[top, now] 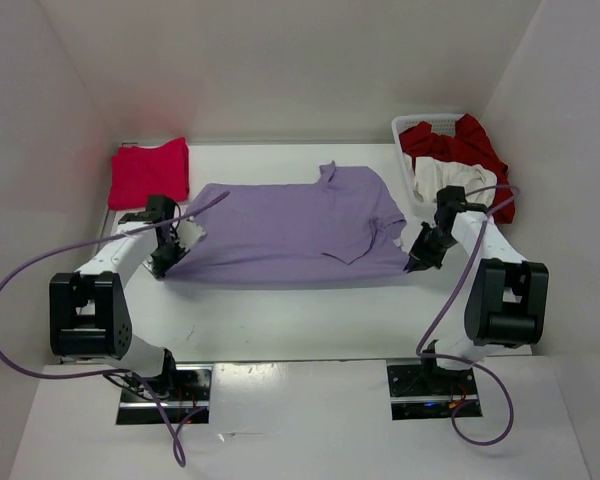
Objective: Fold and stack the t-shirts
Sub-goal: Fold the flattened tshirt in 1/3 of the way
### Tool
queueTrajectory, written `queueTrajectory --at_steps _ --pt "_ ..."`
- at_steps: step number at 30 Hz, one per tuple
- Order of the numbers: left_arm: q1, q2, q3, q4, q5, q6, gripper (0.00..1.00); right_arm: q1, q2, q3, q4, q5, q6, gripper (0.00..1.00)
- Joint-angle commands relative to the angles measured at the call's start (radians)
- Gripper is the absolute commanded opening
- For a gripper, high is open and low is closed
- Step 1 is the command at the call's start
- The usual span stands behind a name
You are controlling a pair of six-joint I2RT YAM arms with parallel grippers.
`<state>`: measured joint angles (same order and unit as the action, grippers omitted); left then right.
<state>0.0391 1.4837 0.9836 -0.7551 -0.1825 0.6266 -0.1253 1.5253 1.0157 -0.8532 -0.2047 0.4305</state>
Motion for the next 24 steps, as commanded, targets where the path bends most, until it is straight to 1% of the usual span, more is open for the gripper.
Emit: queueTrajectory --at_steps 1,3,5,8,11,14,17,18,19,22,24 --pt "0.001 -0.013 -0.057 -0.076 -0.092 0.039 0.0 0.029 -0.053 0.018 -0.099 0.021 -0.012 0.0" --pt "0.001 -0.013 -0.069 -0.076 -0.139 0.048 0.0 0.029 -0.044 0.006 -0.133 -0.045 -0.033 0.0" --pt "0.001 -0.013 -0.069 -0.087 -0.169 0.048 0.0 0.029 -0.068 -0.015 -0.149 -0.071 -0.033 0.0" --pt "0.001 -0.023 -0.045 -0.098 -0.202 0.048 0.0 0.052 -0.097 0.009 -0.214 -0.059 -0.009 0.0" --pt "0.001 -0.048 0.024 -0.118 -0.202 0.018 0.0 0.076 -0.123 0.021 -0.248 -0.019 0.014 0.0" --pt "0.001 -0.059 0.053 -0.141 -0.135 0.015 0.0 0.101 -0.146 0.021 -0.248 0.011 0.04 0.0" --pt "-0.03 -0.036 -0.071 -0.188 -0.135 0.035 0.0 0.133 -0.157 0.021 -0.262 0.045 0.072 0.0" --pt "-0.041 -0.036 -0.136 -0.197 -0.135 0.045 0.02 0.145 -0.157 0.021 -0.276 0.057 0.073 0.0" --pt "-0.041 -0.036 -0.158 -0.208 -0.15 0.054 0.03 0.145 -0.171 0.021 -0.285 0.057 0.083 0.0" --pt "-0.041 -0.036 -0.16 -0.274 -0.16 0.055 0.08 0.145 -0.197 0.012 -0.306 0.067 0.105 0.0" --pt "-0.041 -0.036 -0.137 -0.323 -0.146 0.055 0.14 0.154 -0.211 -0.012 -0.323 0.067 0.105 0.0"
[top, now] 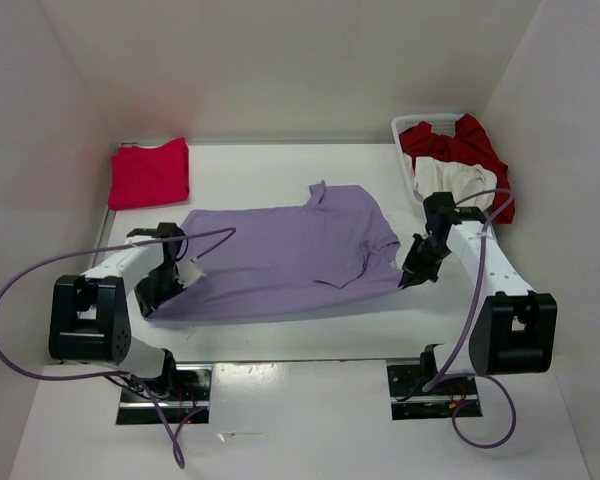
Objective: Fold and stack the t-shirts
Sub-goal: Fold the flattened tshirt in 1/3 of the way
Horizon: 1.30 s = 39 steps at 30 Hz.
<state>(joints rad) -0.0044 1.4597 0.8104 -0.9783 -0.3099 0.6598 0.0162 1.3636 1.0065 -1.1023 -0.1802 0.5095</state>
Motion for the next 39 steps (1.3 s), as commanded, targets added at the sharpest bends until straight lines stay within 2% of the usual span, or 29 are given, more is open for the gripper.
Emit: queueTrajectory --at_steps 1,2,3,4,6,7,10,14,16,17,19,20,21,22,25,28,31,33,35,36,37,38,39 --pt "0.003 -0.012 0.047 -0.112 -0.009 0.011 0.19 0.027 -0.049 -0.003 -0.083 0.06 0.04 0.0" --pt "0.003 -0.003 0.068 -0.134 -0.009 0.011 0.33 0.04 -0.049 -0.003 -0.083 0.079 0.052 0.02" --pt "0.003 -0.002 0.079 -0.134 -0.009 0.011 0.42 0.05 -0.049 -0.003 -0.094 0.079 0.052 0.05" --pt "0.003 0.008 0.09 -0.146 -0.009 0.0 0.5 0.05 -0.049 -0.003 -0.094 0.088 0.052 0.24" --pt "0.003 0.008 0.114 -0.155 -0.056 0.0 0.64 0.05 -0.049 0.006 -0.103 0.088 0.052 0.32" --pt "0.003 0.008 0.149 -0.155 -0.078 -0.009 0.64 0.05 -0.058 0.006 -0.103 0.088 0.052 0.37" --pt "0.003 0.027 0.252 -0.164 -0.121 -0.009 0.66 0.05 -0.083 0.035 -0.122 0.119 0.072 0.37" --pt "-0.051 0.068 0.527 -0.155 -0.17 0.012 0.69 0.05 -0.109 0.116 -0.146 0.165 0.098 0.37" --pt "-0.117 0.103 0.588 -0.138 -0.223 0.032 0.72 0.05 -0.118 0.159 -0.146 0.165 0.11 0.32" --pt "-0.132 0.123 0.604 -0.138 -0.259 0.041 0.74 0.05 -0.118 0.159 -0.119 0.15 0.11 0.26" --pt "-0.122 0.123 0.572 -0.157 -0.373 0.06 0.74 0.077 -0.118 0.141 -0.076 0.073 0.142 0.19" --pt "-0.105 0.123 0.546 -0.172 -0.394 0.069 0.72 0.096 -0.118 0.107 -0.026 0.056 0.162 0.13" --pt "-0.085 0.114 0.518 -0.227 -0.394 0.06 0.68 0.12 -0.118 0.089 0.002 0.045 0.185 0.11" --pt "-0.042 0.105 0.451 -0.261 -0.384 0.06 0.68 0.175 -0.107 0.051 0.033 0.024 0.234 0.08" --pt "0.029 0.032 0.281 -0.318 -0.402 0.049 0.62 0.266 -0.071 0.008 0.142 -0.013 0.285 0.08" --pt "0.113 -0.039 0.201 -0.318 -0.391 0.058 0.62 0.303 0.006 0.007 0.177 -0.013 0.272 0.08" --pt "0.132 -0.062 0.101 -0.318 -0.37 0.032 0.62 0.303 0.054 0.007 0.167 0.018 0.248 0.24" --pt "0.132 -0.071 0.101 -0.301 -0.341 0.032 0.62 0.303 0.04 -0.009 0.167 0.048 0.239 0.33" --pt "0.132 -0.071 0.171 -0.258 -0.251 0.023 0.62 0.286 0.009 -0.037 0.167 0.085 0.264 0.41" --pt "0.121 -0.071 0.223 -0.234 -0.207 0.023 0.64 0.277 -0.02 -0.048 0.176 0.085 0.264 0.41" --pt "0.121 -0.061 0.324 -0.2 -0.158 0.023 0.64 0.277 -0.03 -0.069 0.185 0.094 0.273 0.43" --pt "0.121 -0.049 0.364 -0.136 -0.049 0.009 0.64 0.265 -0.04 -0.081 0.185 0.094 0.273 0.45" --pt "0.112 -0.032 0.393 -0.108 0.004 0.0 0.64 0.265 -0.04 -0.103 0.196 0.094 0.282 0.51"
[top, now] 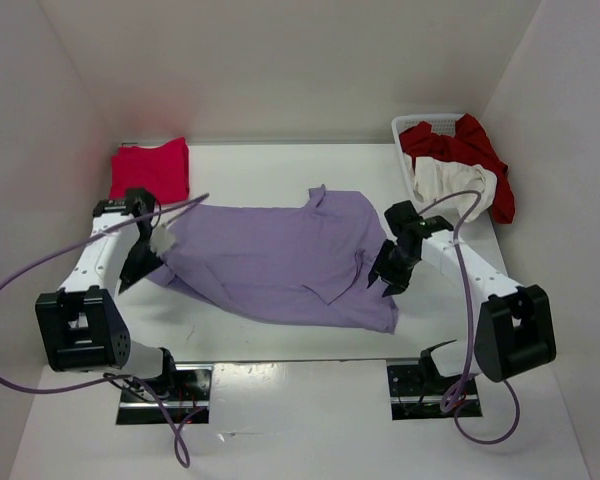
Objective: Fold and stack the t-shirts
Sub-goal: Fold the flattened tshirt in 1/3 of the way
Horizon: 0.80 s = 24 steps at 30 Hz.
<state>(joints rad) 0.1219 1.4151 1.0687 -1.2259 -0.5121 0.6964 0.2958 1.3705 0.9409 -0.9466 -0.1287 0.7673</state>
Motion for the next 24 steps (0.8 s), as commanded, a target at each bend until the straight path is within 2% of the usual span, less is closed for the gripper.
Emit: queueTrajectory --at_steps 1,5,8,12,16,20,24 --pt "-0.015 0.022 0.151 0.17 0.248 -0.049 0.65 -0.015 -0.047 -0.05 0.049 0.043 0.035 0.51" --pt "-0.025 0.094 0.128 0.31 0.339 -0.115 0.68 -0.038 -0.047 -0.1 0.084 0.034 0.035 0.58" --pt "-0.025 0.119 0.161 0.339 0.398 -0.146 0.68 -0.049 -0.034 0.014 0.112 0.043 -0.008 0.58" --pt "-0.025 0.119 0.229 0.371 0.435 -0.156 0.72 -0.049 0.071 0.163 0.157 0.043 -0.083 0.58" --pt "-0.025 0.156 0.255 0.399 0.492 -0.187 0.75 -0.049 0.255 0.289 0.18 0.043 -0.106 0.59" --pt "-0.025 0.235 0.275 0.399 0.564 -0.222 0.78 -0.014 0.385 0.36 0.18 0.043 -0.106 0.63" --pt "-0.025 0.284 0.284 0.408 0.603 -0.242 0.78 0.019 0.478 0.392 0.17 0.075 -0.106 0.63"
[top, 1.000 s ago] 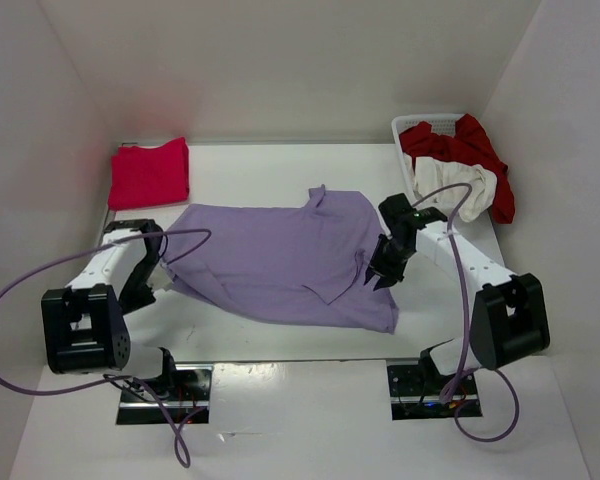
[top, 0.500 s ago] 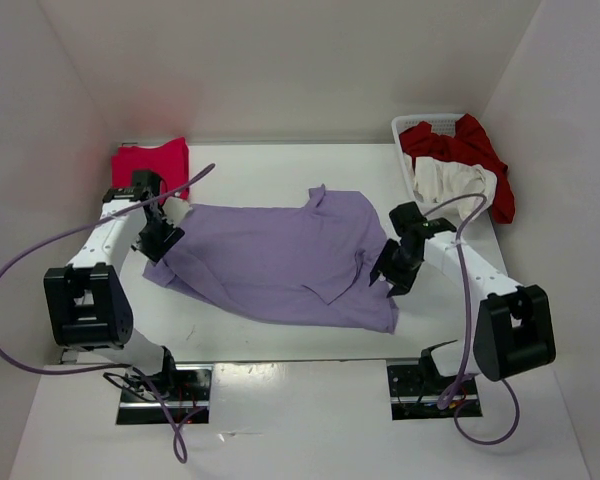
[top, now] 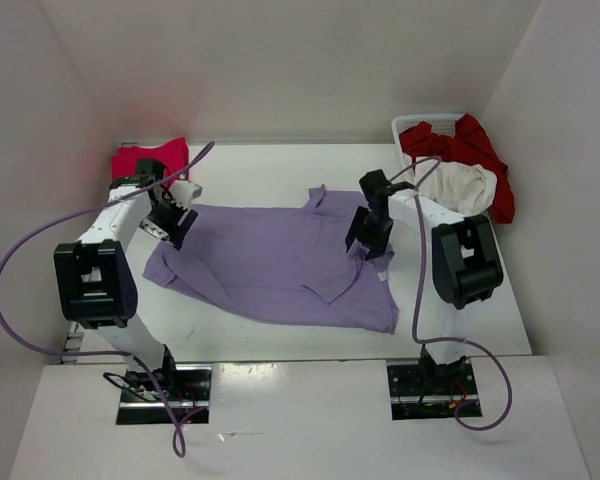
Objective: Fold and stack the t-shirts
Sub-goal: Fold the flattened tshirt in 1/3 of the way, then flatten out the tshirt
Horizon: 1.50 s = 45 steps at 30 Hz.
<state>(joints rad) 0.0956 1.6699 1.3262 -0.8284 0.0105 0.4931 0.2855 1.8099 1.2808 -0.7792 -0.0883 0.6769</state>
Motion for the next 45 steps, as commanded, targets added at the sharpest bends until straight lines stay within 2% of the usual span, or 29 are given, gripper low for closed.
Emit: queueTrajectory --at_steps 1,2,3,5,6,7,8,11,12,15,18,22,23,24,25,27,29,33,35,36,38,42,45 --pt "-0.008 0.039 0.027 0.011 0.094 -0.039 0.78 0.038 0.051 0.052 0.012 0.035 -0.016 0.62" --pt "-0.008 0.06 0.027 0.011 0.094 -0.039 0.78 0.038 0.072 0.063 0.012 0.035 -0.016 0.57" --pt "-0.008 0.073 0.027 0.011 0.094 -0.039 0.78 0.038 0.072 0.063 0.021 0.035 -0.016 0.39" --pt "-0.008 0.103 0.012 0.011 0.085 -0.039 0.78 0.038 0.081 0.063 0.021 0.025 -0.016 0.2" --pt "-0.008 0.103 0.002 0.011 0.085 -0.039 0.76 0.038 0.069 0.054 0.021 0.025 -0.016 0.04" --pt "-0.008 0.116 -0.01 0.011 0.085 -0.039 0.7 0.038 0.057 0.04 0.021 0.036 -0.016 0.0" --pt "-0.008 0.116 -0.021 0.011 0.112 -0.03 0.56 0.038 0.043 0.04 0.021 0.051 -0.005 0.0" --pt "-0.008 0.116 -0.056 0.0 0.173 -0.018 0.39 0.038 -0.024 0.014 0.011 0.051 -0.005 0.0" --pt "-0.008 0.103 -0.07 -0.011 0.174 -0.008 0.25 0.038 -0.055 0.002 -0.002 0.051 -0.005 0.0" --pt "-0.008 0.053 -0.1 -0.054 0.164 0.028 0.0 0.038 -0.122 -0.029 -0.011 0.039 -0.005 0.0" --pt "-0.008 -0.034 -0.186 -0.103 0.096 0.103 0.0 0.038 -0.193 -0.067 -0.034 0.028 -0.005 0.0" --pt "-0.008 -0.128 -0.289 -0.281 0.04 0.246 0.02 0.047 -0.262 -0.113 -0.055 0.028 -0.005 0.0" --pt "-0.017 -0.143 -0.306 -0.322 0.04 0.281 0.07 0.047 -0.273 -0.124 -0.055 0.018 -0.005 0.0" --pt "-0.017 -0.175 -0.323 -0.36 0.026 0.341 0.34 0.047 -0.283 -0.144 -0.055 0.018 -0.005 0.0" --pt "-0.017 -0.196 -0.323 -0.36 0.014 0.364 0.45 0.047 -0.284 -0.153 -0.055 0.018 -0.005 0.0" --pt "-0.017 -0.248 -0.314 -0.403 0.005 0.449 0.65 0.047 -0.284 -0.169 -0.055 0.005 -0.005 0.0" --pt "-0.027 -0.269 -0.273 -0.419 0.005 0.464 0.73 0.047 -0.284 -0.178 -0.055 -0.005 -0.005 0.0" --pt "0.015 -0.269 -0.179 -0.378 0.014 0.441 0.76 0.047 -0.293 -0.178 -0.046 -0.016 -0.005 0.0" --pt "0.056 -0.269 -0.167 -0.254 -0.01 0.397 0.76 0.047 -0.293 -0.178 -0.046 -0.016 -0.005 0.0" --pt "0.068 -0.26 -0.167 -0.156 -0.032 0.353 0.72 0.047 -0.293 -0.178 -0.046 -0.016 -0.005 0.0" --pt "0.081 -0.221 -0.177 -0.089 -0.102 0.312 0.67 0.047 -0.303 -0.178 -0.046 -0.016 -0.005 0.0" --pt "0.114 -0.099 -0.168 -0.106 -0.113 0.259 0.66 0.047 -0.313 -0.198 -0.046 -0.007 -0.005 0.0" --pt "0.115 -0.052 -0.168 -0.152 -0.032 0.259 0.66 0.047 -0.322 -0.219 -0.025 -0.02 -0.016 0.0"
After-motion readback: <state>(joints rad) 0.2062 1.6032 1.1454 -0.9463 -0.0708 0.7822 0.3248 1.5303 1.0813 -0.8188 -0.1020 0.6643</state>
